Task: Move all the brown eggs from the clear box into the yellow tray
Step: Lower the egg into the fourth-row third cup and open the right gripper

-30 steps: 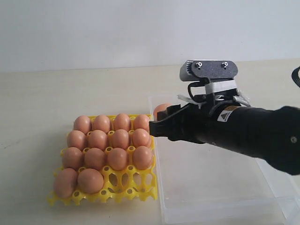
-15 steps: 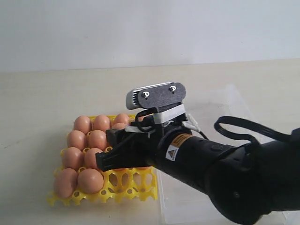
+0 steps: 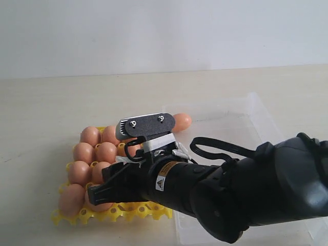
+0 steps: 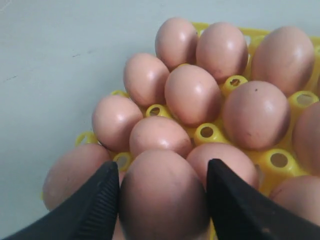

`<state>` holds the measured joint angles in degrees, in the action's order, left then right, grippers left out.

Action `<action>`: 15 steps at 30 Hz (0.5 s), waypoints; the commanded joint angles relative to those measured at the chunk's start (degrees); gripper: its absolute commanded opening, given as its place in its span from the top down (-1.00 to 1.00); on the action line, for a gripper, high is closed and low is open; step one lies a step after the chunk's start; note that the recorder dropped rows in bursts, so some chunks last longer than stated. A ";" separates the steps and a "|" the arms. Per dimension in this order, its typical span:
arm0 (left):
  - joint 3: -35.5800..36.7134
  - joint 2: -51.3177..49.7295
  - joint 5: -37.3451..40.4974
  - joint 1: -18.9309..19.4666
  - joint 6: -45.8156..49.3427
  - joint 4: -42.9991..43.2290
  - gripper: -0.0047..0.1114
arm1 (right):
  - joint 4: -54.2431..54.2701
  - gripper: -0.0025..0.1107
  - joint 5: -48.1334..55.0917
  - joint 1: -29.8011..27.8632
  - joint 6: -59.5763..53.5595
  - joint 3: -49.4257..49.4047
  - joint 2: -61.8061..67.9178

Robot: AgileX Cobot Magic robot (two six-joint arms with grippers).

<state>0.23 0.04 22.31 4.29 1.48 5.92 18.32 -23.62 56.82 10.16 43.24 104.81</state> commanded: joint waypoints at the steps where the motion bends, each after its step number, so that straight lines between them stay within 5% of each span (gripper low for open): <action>1: -0.23 -0.04 -0.51 -0.29 -0.12 -0.03 0.92 | -0.40 0.96 -0.20 0.15 0.42 0.51 0.18; 15: -0.23 -0.04 -0.51 -0.29 -0.12 -0.03 0.92 | 0.14 0.96 2.26 0.15 0.39 0.51 0.18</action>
<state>0.23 0.04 22.31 4.29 1.48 5.92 18.32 -22.11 56.82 10.61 43.37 104.90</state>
